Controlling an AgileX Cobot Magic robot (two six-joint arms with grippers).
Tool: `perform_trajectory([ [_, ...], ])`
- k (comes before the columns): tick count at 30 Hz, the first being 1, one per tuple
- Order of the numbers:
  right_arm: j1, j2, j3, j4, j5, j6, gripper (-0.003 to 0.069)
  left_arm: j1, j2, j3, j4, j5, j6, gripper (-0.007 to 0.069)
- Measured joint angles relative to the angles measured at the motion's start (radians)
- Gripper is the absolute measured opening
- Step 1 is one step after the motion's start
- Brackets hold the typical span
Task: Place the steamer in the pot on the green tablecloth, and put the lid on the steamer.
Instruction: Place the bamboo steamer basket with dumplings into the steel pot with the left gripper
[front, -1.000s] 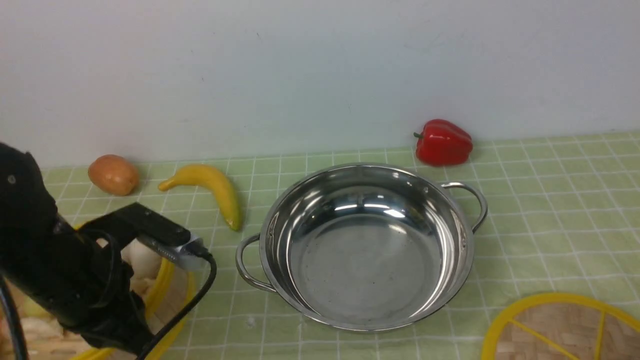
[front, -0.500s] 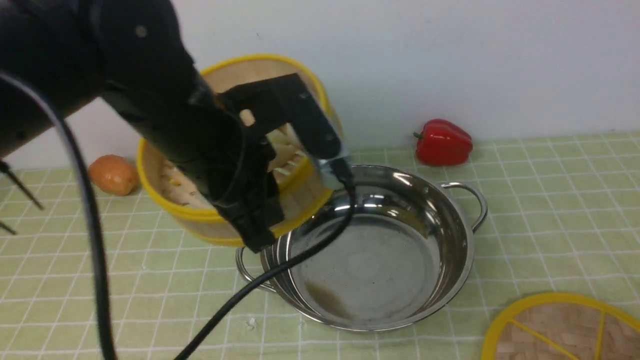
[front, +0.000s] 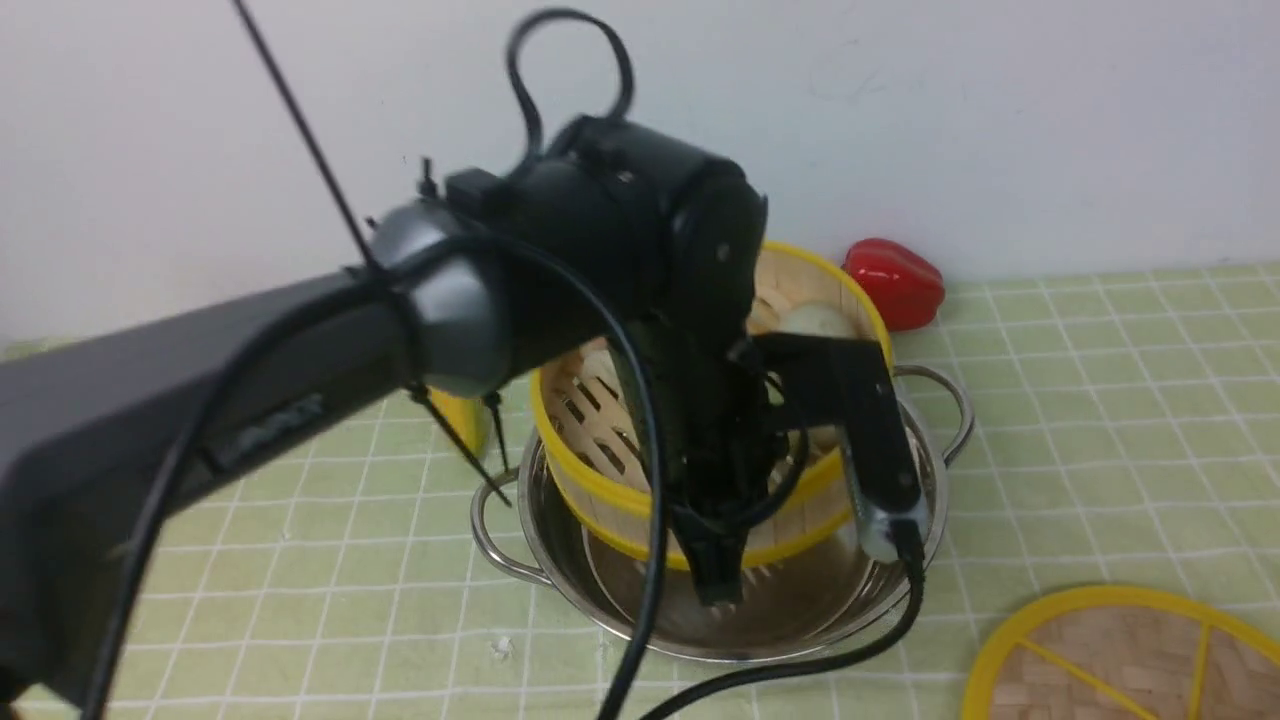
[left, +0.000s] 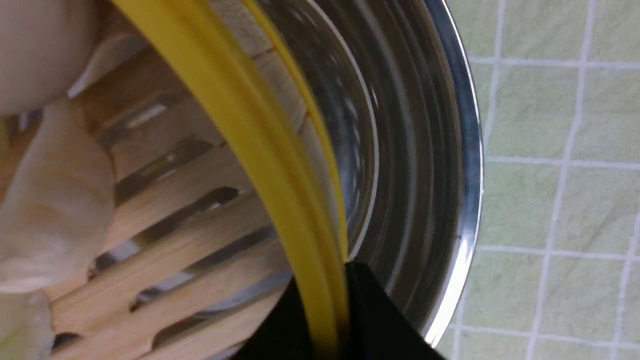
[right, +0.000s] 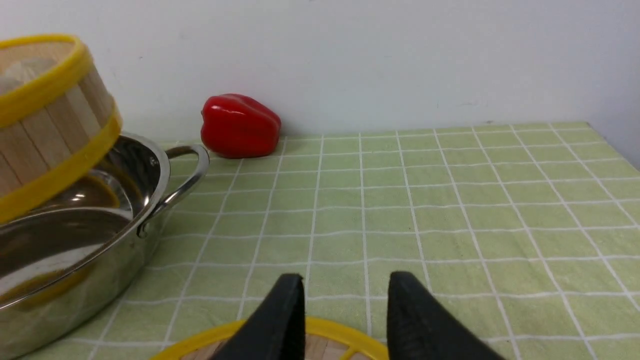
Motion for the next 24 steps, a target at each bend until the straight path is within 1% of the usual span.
perform_trajectory([
  [5,0.000,0.000,0.000,0.000,0.000,0.000,0.0252,0.000,0.064,-0.001,0.032,-0.043,-0.033,0.0029],
  [12,0.000,0.000,0.000,0.000,0.000,0.000,0.0252,0.000,0.092,-0.005,0.016,-0.071,-0.042,0.0029],
  [15,0.000,0.000,0.000,0.000,0.000,0.000,0.0252,0.000,0.093,-0.006,-0.009,-0.069,-0.050,0.0029],
  [19,0.000,0.000,0.000,0.000,0.000,0.000,0.0252,-0.001,0.093,-0.010,-0.009,-0.066,-0.095,0.0029],
  [24,0.000,0.000,0.000,0.000,0.000,0.000,0.0252,-0.001,0.091,-0.011,-0.009,-0.031,-0.114,0.0029],
])
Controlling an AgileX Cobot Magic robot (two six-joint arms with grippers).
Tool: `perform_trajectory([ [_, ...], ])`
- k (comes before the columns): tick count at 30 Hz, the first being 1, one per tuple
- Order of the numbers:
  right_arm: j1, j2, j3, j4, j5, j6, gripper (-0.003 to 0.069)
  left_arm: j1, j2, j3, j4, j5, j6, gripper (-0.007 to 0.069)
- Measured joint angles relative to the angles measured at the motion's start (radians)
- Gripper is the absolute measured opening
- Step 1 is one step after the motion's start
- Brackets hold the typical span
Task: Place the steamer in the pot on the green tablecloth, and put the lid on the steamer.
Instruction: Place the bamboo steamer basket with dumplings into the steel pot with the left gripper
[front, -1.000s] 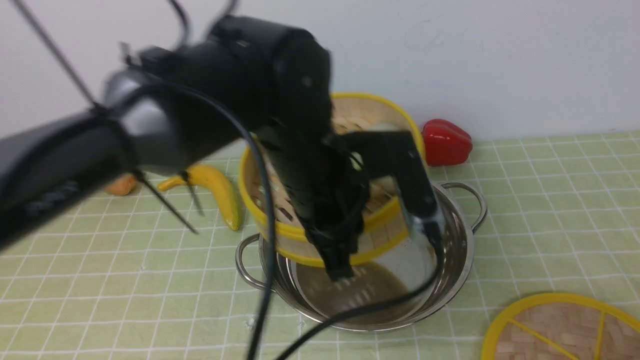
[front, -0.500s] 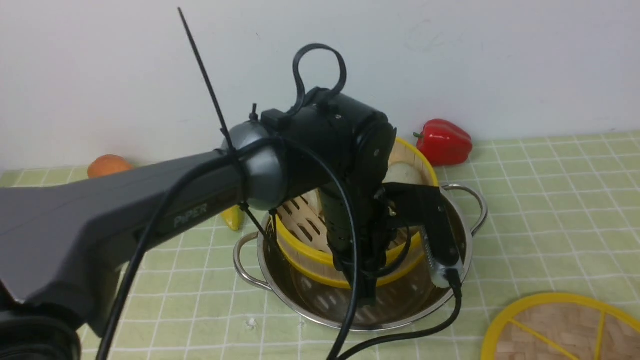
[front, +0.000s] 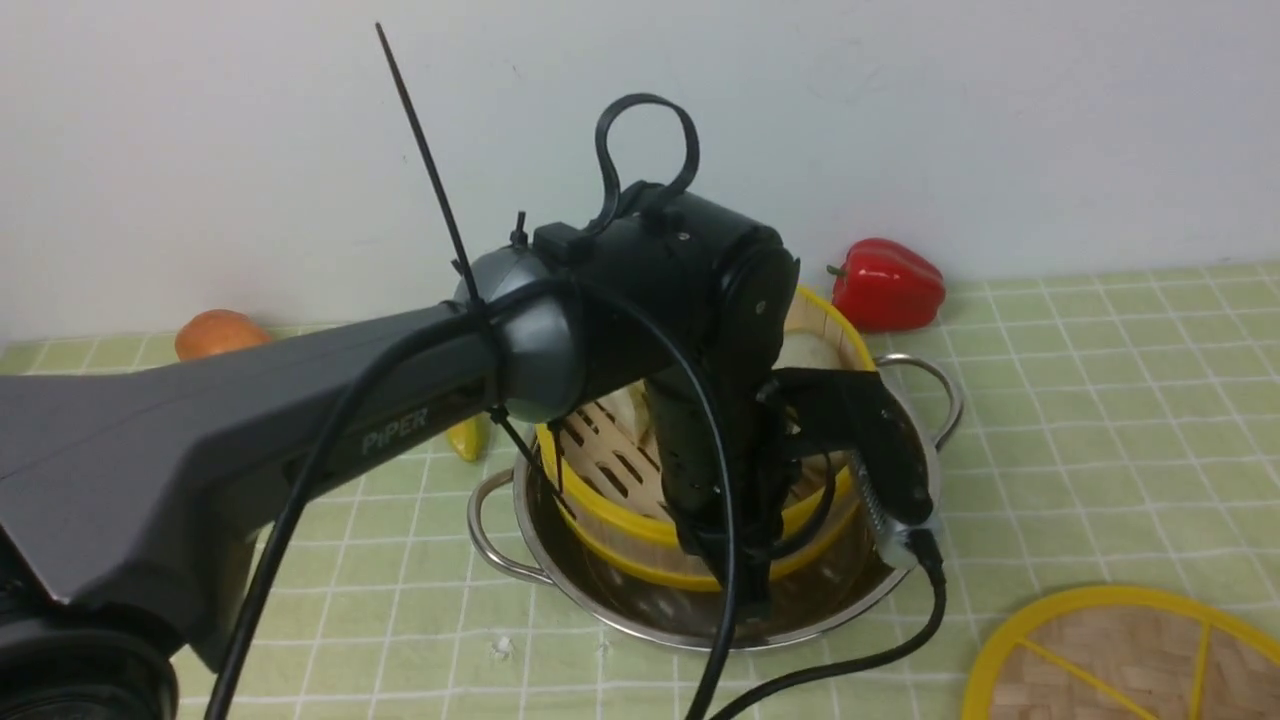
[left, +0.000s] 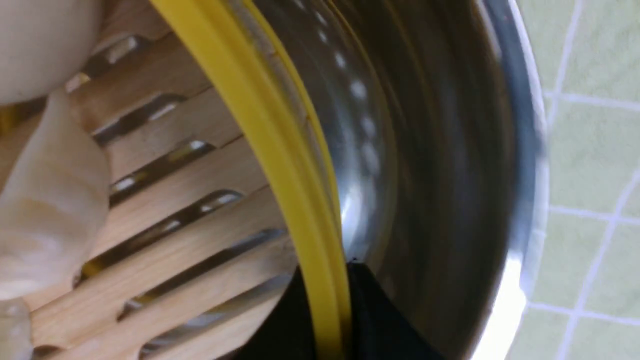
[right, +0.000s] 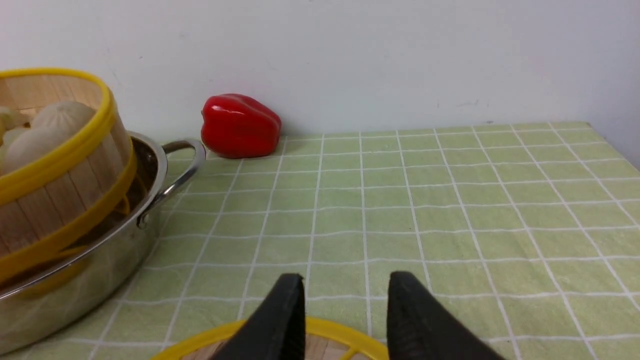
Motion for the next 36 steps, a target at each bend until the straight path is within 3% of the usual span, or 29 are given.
perform_trajectory([
  [9,0.000,0.000,0.000,0.000,0.000,0.000,0.0252,-0.020,0.001,0.008,-0.030,0.039,-0.056,0.0029],
  [16,0.000,0.000,0.000,0.000,0.000,0.000,0.0252,-0.043,0.002,0.008,-0.037,-0.037,-0.064,0.0029],
  [36,0.000,0.000,0.000,0.000,0.000,0.000,0.0252,-0.043,0.069,0.008,0.096,-0.072,-0.195,0.0029],
])
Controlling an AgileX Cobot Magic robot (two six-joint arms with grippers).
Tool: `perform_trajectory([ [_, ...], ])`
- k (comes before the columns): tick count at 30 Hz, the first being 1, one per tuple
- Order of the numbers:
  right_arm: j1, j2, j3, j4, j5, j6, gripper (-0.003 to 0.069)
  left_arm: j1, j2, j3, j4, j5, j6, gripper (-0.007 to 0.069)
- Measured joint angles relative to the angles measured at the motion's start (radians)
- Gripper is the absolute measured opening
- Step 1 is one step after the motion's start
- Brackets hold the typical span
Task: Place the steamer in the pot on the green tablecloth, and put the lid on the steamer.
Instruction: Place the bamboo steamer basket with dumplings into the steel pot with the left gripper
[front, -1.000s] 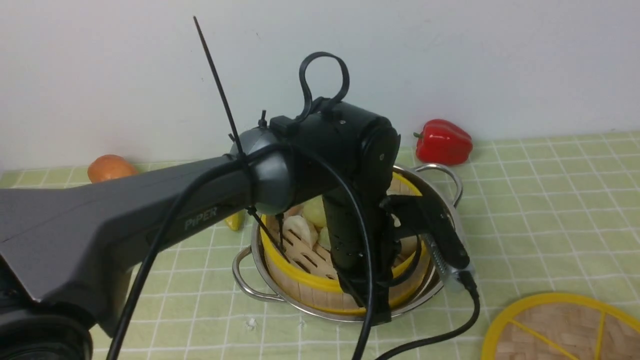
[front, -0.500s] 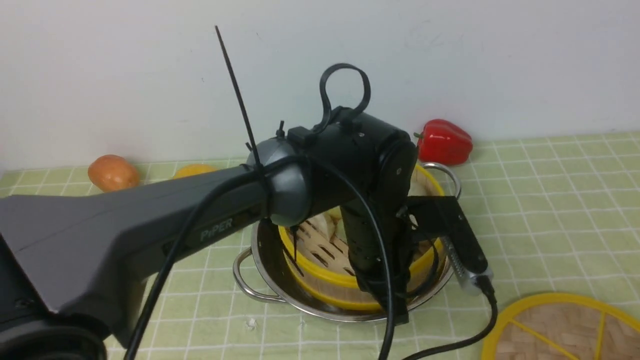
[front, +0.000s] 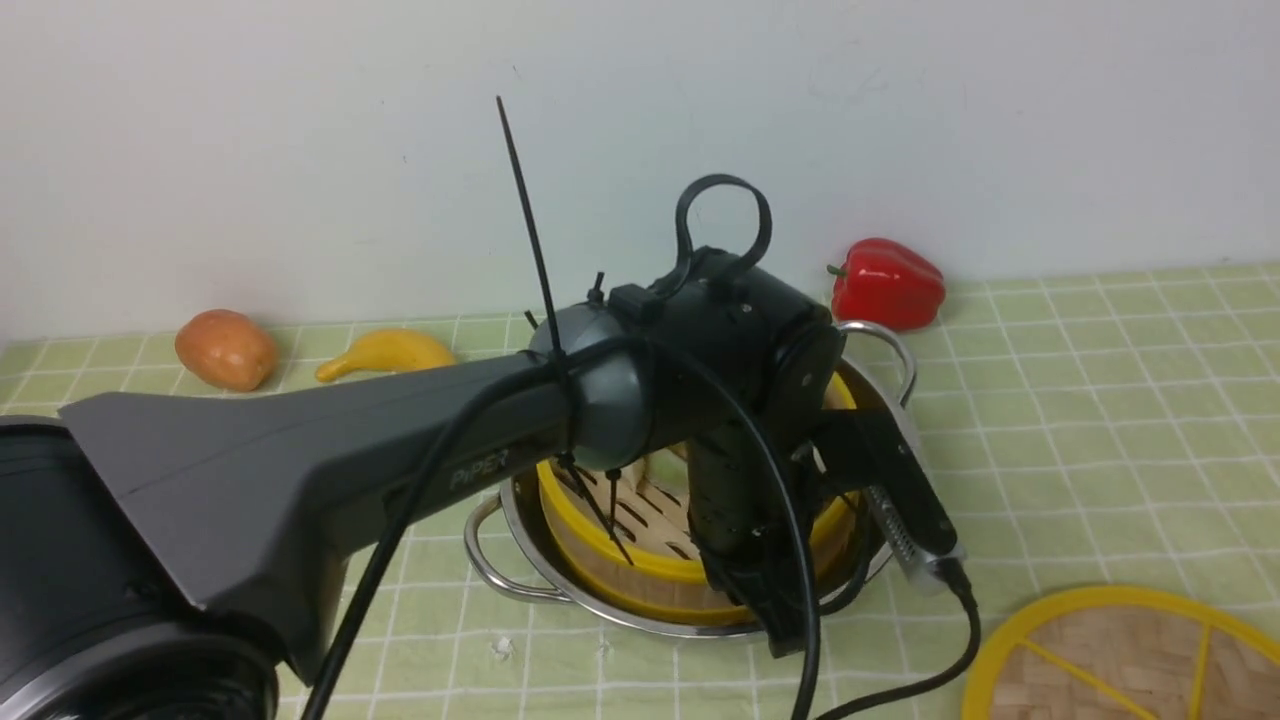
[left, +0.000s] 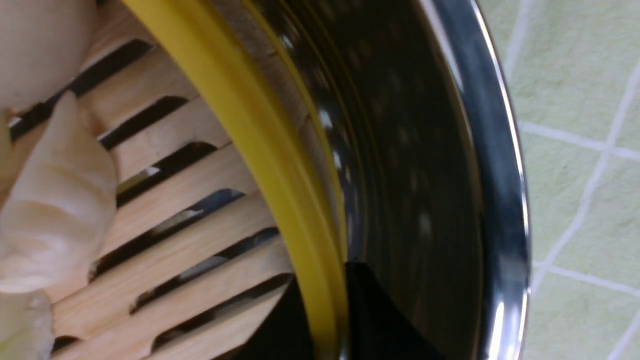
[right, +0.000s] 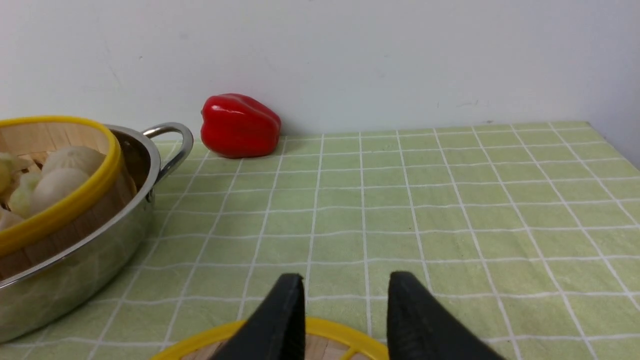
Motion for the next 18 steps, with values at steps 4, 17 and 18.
perform_trajectory([
  [4,0.000,0.000,0.000,0.000,0.000,0.000,0.0252,0.000,0.000,0.000,0.009,0.002,-0.010,0.0041],
  [17,0.000,0.000,0.000,0.000,0.000,0.000,0.0252,0.000,-0.008,-0.010,0.037,0.001,-0.016,0.0467],
  [18,0.000,0.000,0.000,0.000,0.000,0.000,0.0252,0.000,-0.008,-0.010,0.036,0.002,-0.016,0.0485],
])
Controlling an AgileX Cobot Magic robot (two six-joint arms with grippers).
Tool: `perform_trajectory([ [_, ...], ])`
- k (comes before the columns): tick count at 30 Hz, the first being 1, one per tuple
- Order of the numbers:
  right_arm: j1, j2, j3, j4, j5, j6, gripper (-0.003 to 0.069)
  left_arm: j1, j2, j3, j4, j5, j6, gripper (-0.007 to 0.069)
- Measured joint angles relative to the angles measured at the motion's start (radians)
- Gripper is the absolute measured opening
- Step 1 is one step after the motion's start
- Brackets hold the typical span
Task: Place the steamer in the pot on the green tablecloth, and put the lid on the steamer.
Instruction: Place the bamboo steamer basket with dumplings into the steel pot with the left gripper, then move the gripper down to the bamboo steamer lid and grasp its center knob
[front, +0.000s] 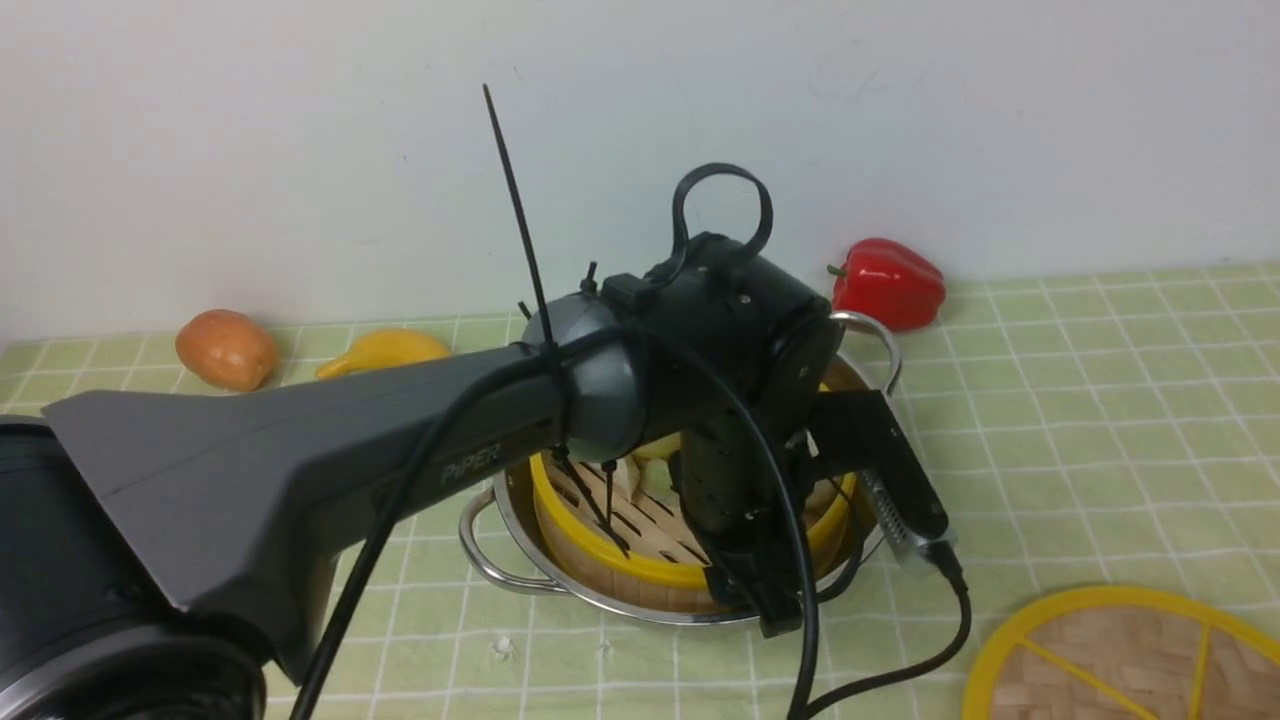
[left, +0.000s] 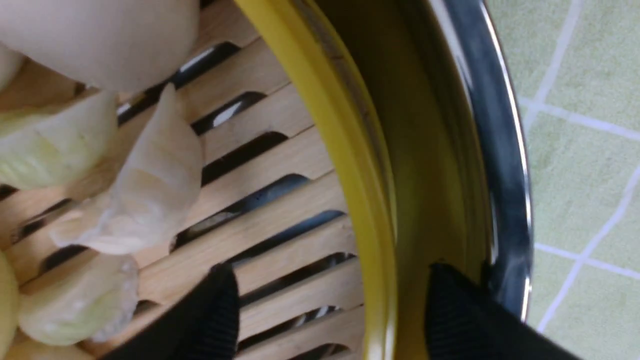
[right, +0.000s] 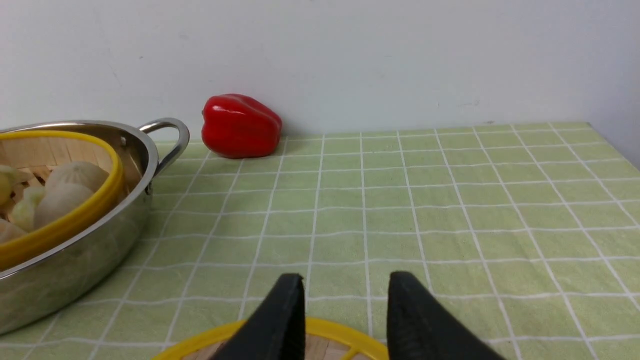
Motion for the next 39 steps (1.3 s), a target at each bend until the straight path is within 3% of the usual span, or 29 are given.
perform_trajectory([
  [6,0.000,0.000,0.000,0.000,0.000,0.000,0.0252,0.001,-0.023,-0.068,-0.047,0.055,-0.001,0.0566],
  [12,0.000,0.000,0.000,0.000,0.000,0.000,0.0252,0.001,-0.043,-0.215,-0.061,0.139,-0.008,0.0566],
  [17,0.000,0.000,0.000,0.000,0.000,0.000,0.0252,0.001,-0.070,-0.288,-0.026,0.141,-0.098,0.0537],
  [20,0.000,0.000,0.000,0.000,0.000,0.000,0.0252,0.001,-0.126,-0.312,0.066,0.143,-0.155,0.0393],
  [24,0.000,0.000,0.000,0.000,0.000,0.000,0.0252,0.001,-0.230,-0.319,0.182,0.146,-0.227,0.0092],
  [26,0.000,0.000,0.000,0.000,0.000,0.000,0.0252,0.001,-0.286,-0.319,0.218,0.146,-0.246,0.0008],
  [28,0.000,0.000,0.000,0.000,0.000,0.000,0.0252,0.001,-0.335,-0.320,0.242,0.147,-0.252,-0.0020],
  [39,0.000,0.000,0.000,0.000,0.000,0.000,0.0252,0.001,-0.422,-0.325,0.270,0.149,-0.259,-0.0022],
])
